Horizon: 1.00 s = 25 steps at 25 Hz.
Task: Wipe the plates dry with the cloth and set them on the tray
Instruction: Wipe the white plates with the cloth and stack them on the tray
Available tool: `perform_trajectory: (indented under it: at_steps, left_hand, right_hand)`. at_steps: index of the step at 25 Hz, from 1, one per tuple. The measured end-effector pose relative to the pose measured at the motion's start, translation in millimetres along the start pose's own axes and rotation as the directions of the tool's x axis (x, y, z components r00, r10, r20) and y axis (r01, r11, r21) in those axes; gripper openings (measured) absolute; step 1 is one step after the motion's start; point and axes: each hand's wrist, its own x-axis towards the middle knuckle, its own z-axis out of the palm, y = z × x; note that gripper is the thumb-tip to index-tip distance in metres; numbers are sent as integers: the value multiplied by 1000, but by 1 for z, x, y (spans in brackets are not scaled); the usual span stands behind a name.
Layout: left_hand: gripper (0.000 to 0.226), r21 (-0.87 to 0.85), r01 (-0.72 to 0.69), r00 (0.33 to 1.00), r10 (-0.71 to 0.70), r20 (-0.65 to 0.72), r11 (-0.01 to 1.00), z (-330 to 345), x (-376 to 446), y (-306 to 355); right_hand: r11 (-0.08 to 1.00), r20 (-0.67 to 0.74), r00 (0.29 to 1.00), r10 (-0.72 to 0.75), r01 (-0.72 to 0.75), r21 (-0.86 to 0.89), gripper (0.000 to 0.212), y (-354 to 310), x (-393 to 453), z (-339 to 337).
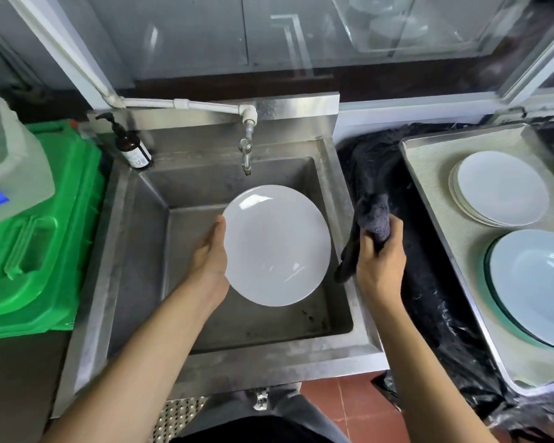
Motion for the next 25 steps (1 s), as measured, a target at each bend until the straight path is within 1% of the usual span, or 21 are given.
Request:
perform_trajectory:
  at_steps: [2, 3, 5, 7, 8, 9, 12, 13, 15, 16, 17, 18, 19, 20, 21, 22, 23, 24, 25]
  left_hand:
    - [32, 9, -49, 998, 49, 25, 999, 2, -2, 9]
    - [28, 10, -71, 997, 71, 35, 997, 3, -3, 13]
    - [25, 9, -98, 994, 98, 53, 995, 4, -4, 22]
    - [29, 8, -137, 988, 136, 74, 991, 3, -2, 29]
    - [31, 16, -159, 984, 157, 81, 987, 2, -2, 32]
    - [31, 17, -175, 982, 173, 82, 984, 1, -2, 36]
    - [25, 24, -221, 972, 218, 82, 975, 0, 1, 45]
    - [23, 37, -238, 969, 235, 72, 971, -1, 0, 50]
    - [29, 34, -239, 970, 237, 47, 970, -3, -2, 58]
    - [30, 32, -227, 973, 225, 53, 973, -6, -3, 61]
    - [28, 33, -221, 973, 218, 77, 975, -11, -4, 62]
    - [25, 42, -216, 972, 211, 105, 975, -15, -7, 62]
    - [27, 45, -217, 969, 210, 129, 975, -20, -10, 64]
    - [35, 42, -221, 965, 212, 152, 974, -23, -12, 64]
    - [39, 34, -224, 963, 216, 164, 974, -24, -13, 64]
    - [39, 28, -233, 960, 225, 164, 972, -24, -13, 66]
    - [33, 29, -238, 960, 231, 157, 971, -24, -14, 69]
    - [27, 30, -229, 963, 222, 151, 973, -23, -15, 72]
    - [28, 37, -219, 966, 212, 146, 975, -24, -16, 75]
  right_hand:
    - [978, -70, 976, -206, 208, 12, 34, -45, 5, 10]
    - [958, -57, 956, -287, 288, -2, 38, -63, 7, 18]
    - [923, 29, 926, -376, 377, -76, 43, -86, 5, 36]
    - [867, 63, 890, -452, 455, -205, 42, -96, -3, 53]
    - [844, 70, 868, -491, 494, -207, 41, -97, -5, 59]
    - [843, 91, 857, -507, 516, -151, 40, -98, -7, 64]
    - [863, 192, 843, -503, 503, 50, 45, -107, -22, 80]
    - [850, 235, 818, -525, 519, 92, 47, -109, -30, 85]
    - [792, 339, 720, -606, 586, 170, 47, -112, -49, 92]
    - [775, 367, 689, -624, 604, 184, 45, -111, -54, 93]
    - [785, 366, 700, -614, 592, 184, 44, -110, -53, 94]
    - [818, 333, 749, -573, 548, 174, 46, -110, -51, 93]
    - [859, 272, 815, -512, 485, 162, 49, -112, -47, 93]
    - [892, 211, 868, -450, 424, 158, 52, -116, -45, 94]
    - [908, 176, 894, -413, 387, 161, 54, -120, -45, 97]
    - [901, 174, 889, -424, 396, 174, 54, -125, -48, 102]
    - [878, 198, 859, -472, 438, 196, 52, -129, -56, 108]
    - [844, 238, 813, -531, 486, 225, 48, -129, -65, 113]
    - [812, 270, 767, -582, 529, 247, 45, -129, -73, 117]
